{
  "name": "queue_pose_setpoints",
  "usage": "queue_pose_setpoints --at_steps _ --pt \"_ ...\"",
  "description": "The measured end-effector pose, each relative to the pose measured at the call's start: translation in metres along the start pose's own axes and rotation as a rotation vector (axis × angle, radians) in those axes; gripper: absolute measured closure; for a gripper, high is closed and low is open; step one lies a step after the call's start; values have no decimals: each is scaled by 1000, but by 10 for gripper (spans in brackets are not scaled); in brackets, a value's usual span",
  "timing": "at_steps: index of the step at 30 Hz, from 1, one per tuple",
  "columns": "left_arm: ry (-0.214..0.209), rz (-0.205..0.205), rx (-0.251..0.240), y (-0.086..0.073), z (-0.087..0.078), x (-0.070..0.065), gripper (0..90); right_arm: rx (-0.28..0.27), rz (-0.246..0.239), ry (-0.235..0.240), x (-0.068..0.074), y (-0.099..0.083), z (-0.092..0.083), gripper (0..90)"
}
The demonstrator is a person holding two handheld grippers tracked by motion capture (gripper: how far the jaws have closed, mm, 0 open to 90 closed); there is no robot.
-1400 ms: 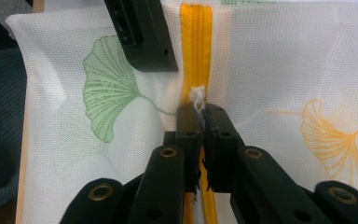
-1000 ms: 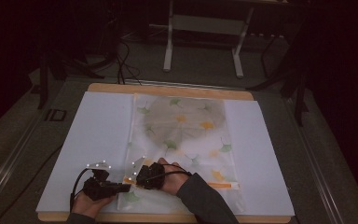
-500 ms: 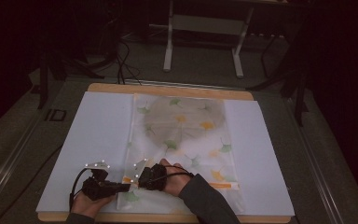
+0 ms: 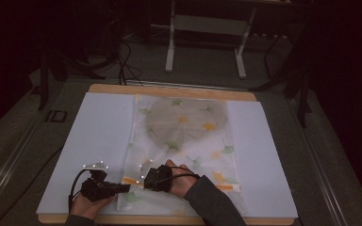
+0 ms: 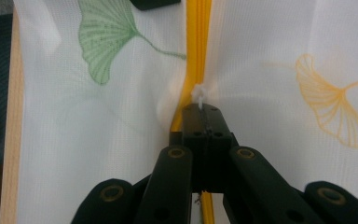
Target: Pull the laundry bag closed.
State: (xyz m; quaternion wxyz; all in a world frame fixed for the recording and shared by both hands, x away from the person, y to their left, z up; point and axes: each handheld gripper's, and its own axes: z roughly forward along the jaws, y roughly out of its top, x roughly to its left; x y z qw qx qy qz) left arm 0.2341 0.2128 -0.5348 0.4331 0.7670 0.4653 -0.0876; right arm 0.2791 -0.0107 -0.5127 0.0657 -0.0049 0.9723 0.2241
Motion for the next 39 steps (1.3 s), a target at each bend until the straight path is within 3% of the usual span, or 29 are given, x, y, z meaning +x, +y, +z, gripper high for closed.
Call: queue_pose_setpoints --at_steps 39 --pt "3 -10 -13 -1 -4 3 885 38 7 -36 1 -23 -13 900"
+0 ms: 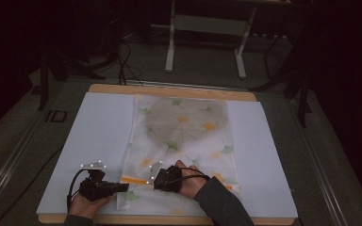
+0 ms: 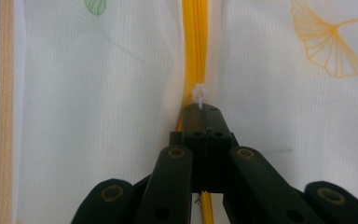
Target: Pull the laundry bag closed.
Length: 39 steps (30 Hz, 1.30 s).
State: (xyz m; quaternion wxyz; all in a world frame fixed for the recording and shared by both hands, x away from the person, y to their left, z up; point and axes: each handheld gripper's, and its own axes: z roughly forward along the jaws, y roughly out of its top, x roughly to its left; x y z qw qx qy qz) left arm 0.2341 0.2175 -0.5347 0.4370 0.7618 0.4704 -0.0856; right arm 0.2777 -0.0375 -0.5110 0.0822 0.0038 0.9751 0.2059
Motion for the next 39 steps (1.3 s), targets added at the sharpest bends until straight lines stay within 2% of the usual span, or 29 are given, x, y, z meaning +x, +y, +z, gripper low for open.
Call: queue_pose_setpoints --at_steps 13,24,39 --pt "1 0 0 0 0 0 885 12 14 -11 -2 -13 -6 900" --pt "0 -5 -4 0 -2 1 886 28 4 -22 0 -17 -8 900" --pt "2 -7 -7 -1 -3 2 885 43 18 -31 -2 -29 -15 900"
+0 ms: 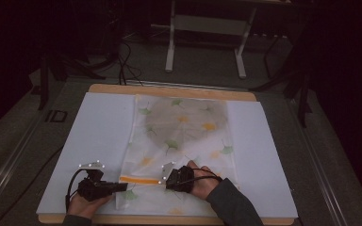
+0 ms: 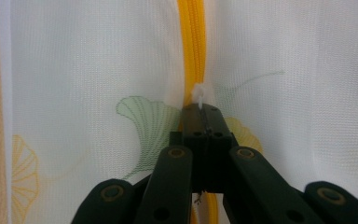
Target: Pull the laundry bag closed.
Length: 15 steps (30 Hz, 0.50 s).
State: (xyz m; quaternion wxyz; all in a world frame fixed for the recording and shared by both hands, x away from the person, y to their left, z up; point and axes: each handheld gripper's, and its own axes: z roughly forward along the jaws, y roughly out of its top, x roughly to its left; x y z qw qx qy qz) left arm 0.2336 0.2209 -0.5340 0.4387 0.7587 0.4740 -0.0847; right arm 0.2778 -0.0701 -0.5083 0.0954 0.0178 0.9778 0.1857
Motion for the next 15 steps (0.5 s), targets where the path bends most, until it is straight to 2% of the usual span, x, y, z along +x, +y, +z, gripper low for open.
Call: queue_pose_setpoints --at_steps 5,15 --pt "2 -2 -6 0 -1 0 886 9 -6 -10 0 0 -1 900" --pt "4 -6 -6 -1 -2 1 886 18 12 -16 -3 -12 -4 900"
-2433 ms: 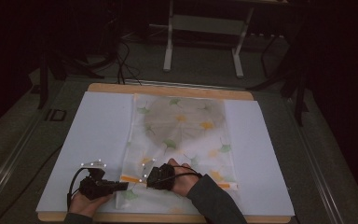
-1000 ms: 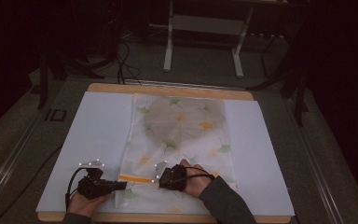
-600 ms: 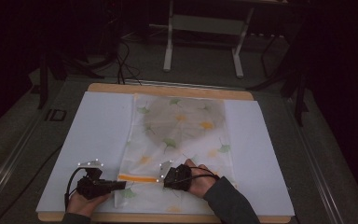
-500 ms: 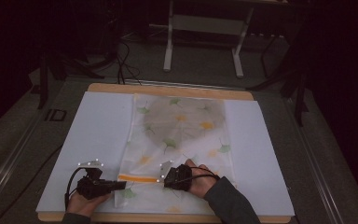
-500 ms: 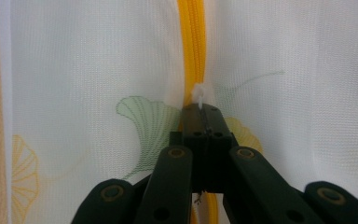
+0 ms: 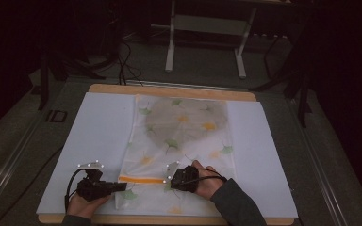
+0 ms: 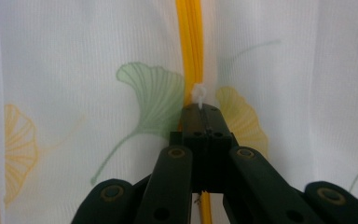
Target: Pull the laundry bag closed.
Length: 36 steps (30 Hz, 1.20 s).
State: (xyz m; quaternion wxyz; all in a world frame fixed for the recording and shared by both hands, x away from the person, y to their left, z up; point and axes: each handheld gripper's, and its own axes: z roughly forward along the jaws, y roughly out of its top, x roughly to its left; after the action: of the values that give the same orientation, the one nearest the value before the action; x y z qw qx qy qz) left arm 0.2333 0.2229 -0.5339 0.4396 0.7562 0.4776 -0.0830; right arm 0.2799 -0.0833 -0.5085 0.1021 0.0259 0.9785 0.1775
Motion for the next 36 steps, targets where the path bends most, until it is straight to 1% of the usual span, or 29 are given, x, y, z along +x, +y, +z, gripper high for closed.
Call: queue_pose_setpoints --at_steps 1,10,11,18,21,24,27,36 --pt "1 1 1 0 0 0 886 2 9 -2 0 -3 -1 900" --pt "-1 0 1 0 0 1 886 16 29 -7 -2 -14 -6 900" --pt "2 1 2 0 0 0 886 11 24 -5 -2 -15 -7 900" --pt "2 0 -2 0 -1 1 886 14 29 -15 -2 -20 -9 900" --pt "1 -2 -3 0 -1 1 886 27 26 -19 -3 -22 -11 900" --pt "1 0 -1 0 0 1 886 22 31 -23 -3 -24 -12 900" --pt "2 -1 -2 0 -1 1 886 30 21 -33 -2 -26 -13 900" --pt "6 -3 -2 0 -1 1 886 55 31 -39 -3 -38 -16 900"
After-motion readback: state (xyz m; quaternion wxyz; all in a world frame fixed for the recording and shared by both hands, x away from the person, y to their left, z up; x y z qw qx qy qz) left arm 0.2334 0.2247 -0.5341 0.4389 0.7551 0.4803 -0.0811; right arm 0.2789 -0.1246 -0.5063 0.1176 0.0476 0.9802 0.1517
